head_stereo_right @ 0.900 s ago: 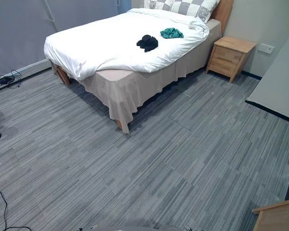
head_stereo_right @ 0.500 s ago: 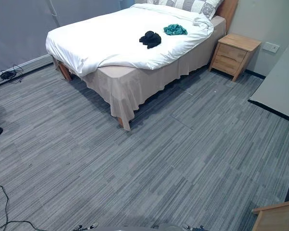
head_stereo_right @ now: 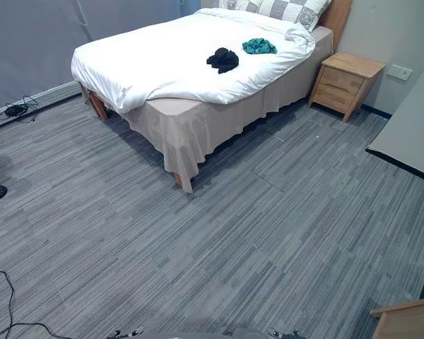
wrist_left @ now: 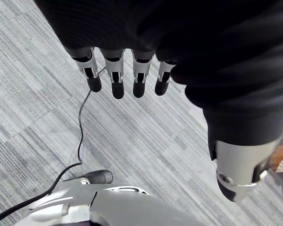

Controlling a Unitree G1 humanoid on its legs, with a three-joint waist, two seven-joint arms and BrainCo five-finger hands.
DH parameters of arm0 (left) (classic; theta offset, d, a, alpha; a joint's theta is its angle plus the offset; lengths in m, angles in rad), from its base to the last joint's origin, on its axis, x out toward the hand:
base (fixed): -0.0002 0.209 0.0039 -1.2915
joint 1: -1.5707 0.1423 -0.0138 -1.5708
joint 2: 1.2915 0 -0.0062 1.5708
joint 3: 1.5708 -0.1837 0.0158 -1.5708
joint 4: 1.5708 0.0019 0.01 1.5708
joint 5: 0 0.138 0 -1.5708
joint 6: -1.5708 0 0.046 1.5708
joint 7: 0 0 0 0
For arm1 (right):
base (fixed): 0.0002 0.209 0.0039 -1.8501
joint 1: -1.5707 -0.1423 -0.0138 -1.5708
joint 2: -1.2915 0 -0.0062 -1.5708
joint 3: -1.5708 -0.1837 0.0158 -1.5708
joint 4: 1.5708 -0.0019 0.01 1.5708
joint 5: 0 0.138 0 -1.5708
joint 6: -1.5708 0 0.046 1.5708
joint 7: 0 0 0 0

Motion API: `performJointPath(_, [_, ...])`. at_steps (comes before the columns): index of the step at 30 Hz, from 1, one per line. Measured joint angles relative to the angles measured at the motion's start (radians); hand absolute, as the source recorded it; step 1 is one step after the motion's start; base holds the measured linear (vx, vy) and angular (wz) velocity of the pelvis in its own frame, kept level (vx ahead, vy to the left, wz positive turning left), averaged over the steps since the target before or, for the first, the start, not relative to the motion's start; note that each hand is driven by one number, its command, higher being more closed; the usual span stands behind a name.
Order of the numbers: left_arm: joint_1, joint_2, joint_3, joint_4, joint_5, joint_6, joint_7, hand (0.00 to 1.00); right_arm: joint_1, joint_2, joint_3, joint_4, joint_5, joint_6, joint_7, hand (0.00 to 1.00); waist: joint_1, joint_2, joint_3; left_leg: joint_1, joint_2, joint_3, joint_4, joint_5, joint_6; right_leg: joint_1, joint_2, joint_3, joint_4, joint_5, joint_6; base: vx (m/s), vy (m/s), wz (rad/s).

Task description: Tidy the bed and pick cloth on bed and put in laundry

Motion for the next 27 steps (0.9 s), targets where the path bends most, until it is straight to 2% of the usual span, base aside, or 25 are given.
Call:
performJointPath(16, [-0.019, 0.006, -0.011, 0.018, -0.001, 0.000, -0.001, 0.00, -0.004, -0.003, 0.004, 0.000, 0.004, 0.000, -0.001, 0.00, 0.006, 0.003, 0.021, -0.003, 0.013, 0.055, -0.001, -0.004, 0.000, -0.020, 0.023, 0.069, -0.018, 0.023, -0.013, -0.01, -0.003, -0.13])
performJointPath(17, [-0.022, 0.006, -0.011, 0.018, -0.001, 0.000, -0.001, 0.00, -0.008, -0.004, 0.004, 0.000, 0.004, 0.001, -0.001, 0.00, 0.007, 0.004, 0.024, -0.014, 0.015, 0.065, 0.002, -0.005, 0.003, -0.053, 0.025, 0.076, 0.023, 0.005, -0.002, -0.03, -0.022, -0.25])
performJointPath(18, [-0.029, 0.012, -0.012, 0.017, -0.002, 0.001, -0.001, 0.00, -0.017, -0.001, 0.003, 0.000, 0.005, 0.001, -0.001, 0.00, 0.007, 0.002, 0.031, -0.027, 0.009, 0.078, 0.007, -0.020, 0.009, -0.112, 0.018, 0.078, 0.111, -0.046, 0.017, -0.05, -0.033, -0.21])
performJointPath(19, [-0.034, 0.018, -0.016, 0.019, -0.002, 0.001, -0.002, 0.00, -0.021, 0.003, 0.003, -0.001, 0.007, 0.001, -0.001, 0.00, 0.007, -0.003, 0.042, -0.028, 0.002, 0.078, 0.012, -0.030, 0.014, -0.136, 0.009, 0.074, 0.164, -0.080, 0.043, -0.05, -0.036, -0.05])
performJointPath(20, [-0.041, 0.026, -0.022, 0.019, -0.003, 0.002, -0.002, 0.00, -0.018, 0.002, 0.000, -0.003, 0.010, 0.002, -0.001, 0.00, 0.001, -0.025, 0.060, -0.028, -0.012, 0.074, 0.020, -0.047, 0.024, -0.167, -0.008, 0.053, 0.240, -0.129, 0.100, -0.02, -0.061, 0.19])
performJointPath(21, [-0.056, 0.043, -0.042, 0.021, -0.003, 0.003, -0.001, 0.00, -0.011, 0.009, -0.006, -0.003, 0.018, 0.003, 0.000, 0.00, -0.010, -0.034, 0.067, -0.022, -0.034, 0.051, 0.008, -0.065, 0.027, -0.231, -0.054, -0.008, 0.395, -0.170, 0.155, -0.01, -0.057, 0.15])
performJointPath(22, [-0.061, 0.044, -0.042, 0.026, -0.004, 0.003, -0.001, 0.00, -0.012, 0.011, -0.013, -0.006, 0.027, 0.007, 0.002, 0.00, -0.007, -0.035, 0.073, -0.017, -0.035, 0.049, 0.003, -0.066, 0.029, -0.278, -0.071, -0.037, 0.483, -0.155, 0.157, 0.01, -0.070, 0.22])
performJointPath(23, [-0.075, 0.048, -0.045, 0.044, -0.003, 0.007, -0.001, 0.00, -0.019, 0.014, -0.021, -0.015, 0.036, 0.012, 0.004, 0.00, -0.015, -0.030, 0.090, -0.010, -0.022, 0.046, 0.015, -0.068, 0.031, -0.345, -0.116, -0.110, 0.617, -0.166, 0.120, 0.05, -0.040, 0.23])
performJointPath(24, [-0.080, 0.046, -0.047, 0.048, -0.004, 0.012, -0.001, 0.00, -0.013, 0.015, -0.039, -0.014, 0.044, 0.014, 0.007, 0.00, -0.026, -0.016, 0.103, 0.008, -0.005, 0.034, 0.015, -0.071, 0.029, -0.385, -0.166, -0.158, 0.646, -0.185, 0.088, 0.09, -0.039, 0.32])
performJointPath(26, [-0.088, 0.042, -0.047, 0.049, -0.004, 0.013, -0.001, 0.00, -0.009, 0.014, -0.051, -0.006, 0.075, 0.013, 0.007, 0.00, -0.031, -0.005, 0.108, 0.024, 0.029, 0.022, 0.010, -0.080, 0.016, -0.422, -0.207, -0.178, 0.560, -0.170, 0.079, 0.20, -0.086, 0.28])
performJointPath(27, [-0.097, 0.043, -0.046, 0.049, -0.004, 0.013, 0.000, 0.00, -0.013, 0.013, -0.056, 0.001, 0.082, 0.013, 0.007, 0.00, -0.033, -0.002, 0.109, 0.040, 0.071, 0.011, -0.003, -0.096, -0.009, -0.440, -0.223, -0.168, 0.349, -0.072, 0.087, 0.41, -0.241, 0.27])
